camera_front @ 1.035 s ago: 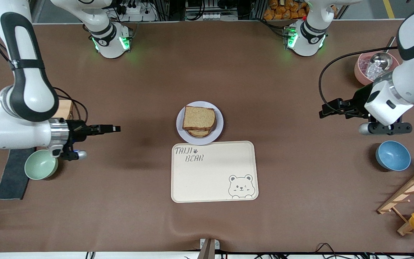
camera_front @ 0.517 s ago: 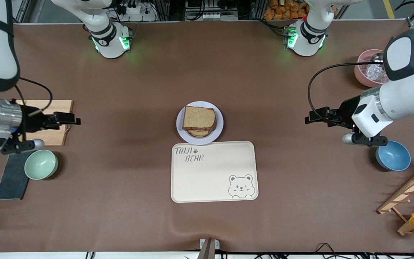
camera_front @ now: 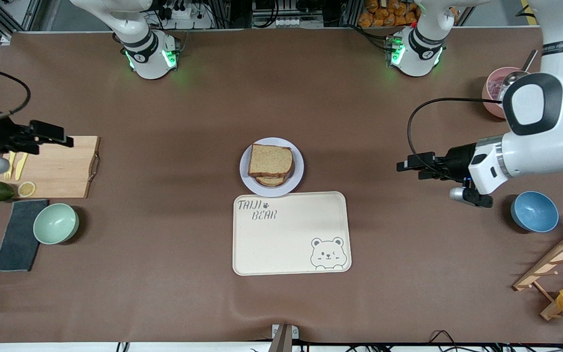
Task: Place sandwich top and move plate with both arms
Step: 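Withdraw the right gripper while the left gripper reaches toward the plate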
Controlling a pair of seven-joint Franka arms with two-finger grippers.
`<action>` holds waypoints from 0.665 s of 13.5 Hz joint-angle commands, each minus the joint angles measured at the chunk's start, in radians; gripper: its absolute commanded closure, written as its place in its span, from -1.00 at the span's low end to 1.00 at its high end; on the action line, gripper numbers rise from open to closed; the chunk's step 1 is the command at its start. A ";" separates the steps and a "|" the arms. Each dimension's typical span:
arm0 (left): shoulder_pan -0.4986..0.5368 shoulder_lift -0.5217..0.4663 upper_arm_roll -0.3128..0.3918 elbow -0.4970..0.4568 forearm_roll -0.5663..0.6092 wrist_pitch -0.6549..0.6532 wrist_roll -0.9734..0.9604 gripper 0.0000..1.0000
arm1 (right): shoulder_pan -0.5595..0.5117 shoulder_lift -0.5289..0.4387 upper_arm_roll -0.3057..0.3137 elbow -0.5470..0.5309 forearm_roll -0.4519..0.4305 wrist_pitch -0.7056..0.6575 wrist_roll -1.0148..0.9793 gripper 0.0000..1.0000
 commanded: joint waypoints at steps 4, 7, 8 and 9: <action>-0.039 0.034 -0.005 -0.187 -0.312 0.124 0.236 -1.00 | 0.006 -0.080 0.009 0.030 -0.100 -0.079 0.018 -1.00; -0.102 0.064 -0.005 -0.266 -0.459 0.195 0.328 -1.00 | 0.005 -0.099 0.013 0.020 -0.103 -0.090 0.058 -1.00; -0.120 0.075 -0.005 -0.296 -0.534 0.213 0.365 -1.00 | 0.005 -0.099 0.017 0.018 -0.104 -0.083 0.058 -1.00; -0.144 0.080 -0.005 -0.330 -0.611 0.239 0.415 -1.00 | 0.005 -0.102 0.018 0.000 -0.107 -0.070 0.058 -1.00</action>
